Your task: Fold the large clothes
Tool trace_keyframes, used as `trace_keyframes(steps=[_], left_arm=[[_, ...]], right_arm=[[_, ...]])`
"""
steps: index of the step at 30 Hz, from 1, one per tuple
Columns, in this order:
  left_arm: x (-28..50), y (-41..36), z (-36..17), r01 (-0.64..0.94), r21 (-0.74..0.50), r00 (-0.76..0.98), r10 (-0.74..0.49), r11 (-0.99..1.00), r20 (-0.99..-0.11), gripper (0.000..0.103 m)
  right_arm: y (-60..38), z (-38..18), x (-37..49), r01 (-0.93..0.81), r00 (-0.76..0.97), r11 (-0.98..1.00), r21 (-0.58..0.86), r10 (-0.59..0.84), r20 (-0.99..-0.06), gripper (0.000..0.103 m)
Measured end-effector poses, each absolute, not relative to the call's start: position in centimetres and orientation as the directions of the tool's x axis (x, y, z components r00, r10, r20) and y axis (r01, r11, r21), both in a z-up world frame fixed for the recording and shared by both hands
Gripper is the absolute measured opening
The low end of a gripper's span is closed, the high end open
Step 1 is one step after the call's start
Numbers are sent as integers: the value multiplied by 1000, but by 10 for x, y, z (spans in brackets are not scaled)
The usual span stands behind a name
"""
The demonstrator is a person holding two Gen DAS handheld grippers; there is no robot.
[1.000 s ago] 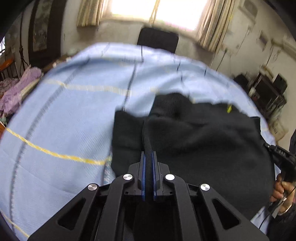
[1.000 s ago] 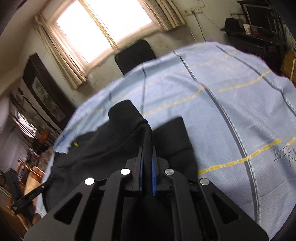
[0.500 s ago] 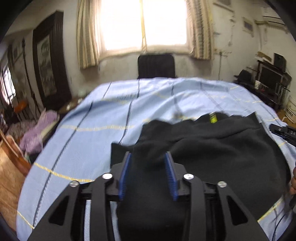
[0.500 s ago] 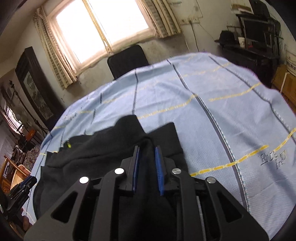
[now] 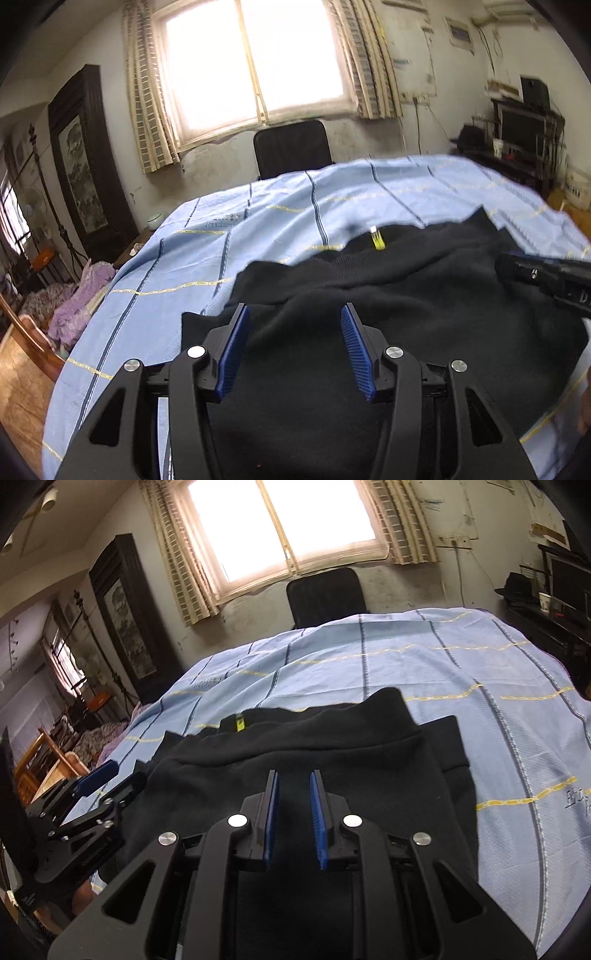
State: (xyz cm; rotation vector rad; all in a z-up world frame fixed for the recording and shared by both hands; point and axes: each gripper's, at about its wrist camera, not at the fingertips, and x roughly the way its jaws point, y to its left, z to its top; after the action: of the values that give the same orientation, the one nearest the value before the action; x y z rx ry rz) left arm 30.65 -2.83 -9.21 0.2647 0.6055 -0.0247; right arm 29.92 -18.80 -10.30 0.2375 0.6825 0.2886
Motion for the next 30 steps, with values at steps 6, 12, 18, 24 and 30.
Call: trace_keyframes(steps=[6, 12, 18, 24, 30], left_arm=[[320, -28, -121, 122, 273, 767, 83, 954, -636, 53], [322, -24, -125, 118, 266, 759, 86, 957, -645, 57], [318, -25, -123, 116, 274, 767, 89, 955, -635, 57], [312, -20, -103, 82, 258, 815, 85, 963, -574, 56], [347, -3, -88, 38, 141, 786, 57, 989, -616, 59]], right_arm=[[-175, -115, 301, -206, 705, 934, 294, 349, -618, 27], [-180, -134, 314, -212, 628, 918, 334, 390, -673, 28], [-181, -130, 310, -209, 640, 918, 336, 388, -663, 28], [-182, -113, 297, -210, 705, 931, 297, 355, -614, 30], [-171, -93, 297, -229, 747, 927, 297, 364, -556, 41]])
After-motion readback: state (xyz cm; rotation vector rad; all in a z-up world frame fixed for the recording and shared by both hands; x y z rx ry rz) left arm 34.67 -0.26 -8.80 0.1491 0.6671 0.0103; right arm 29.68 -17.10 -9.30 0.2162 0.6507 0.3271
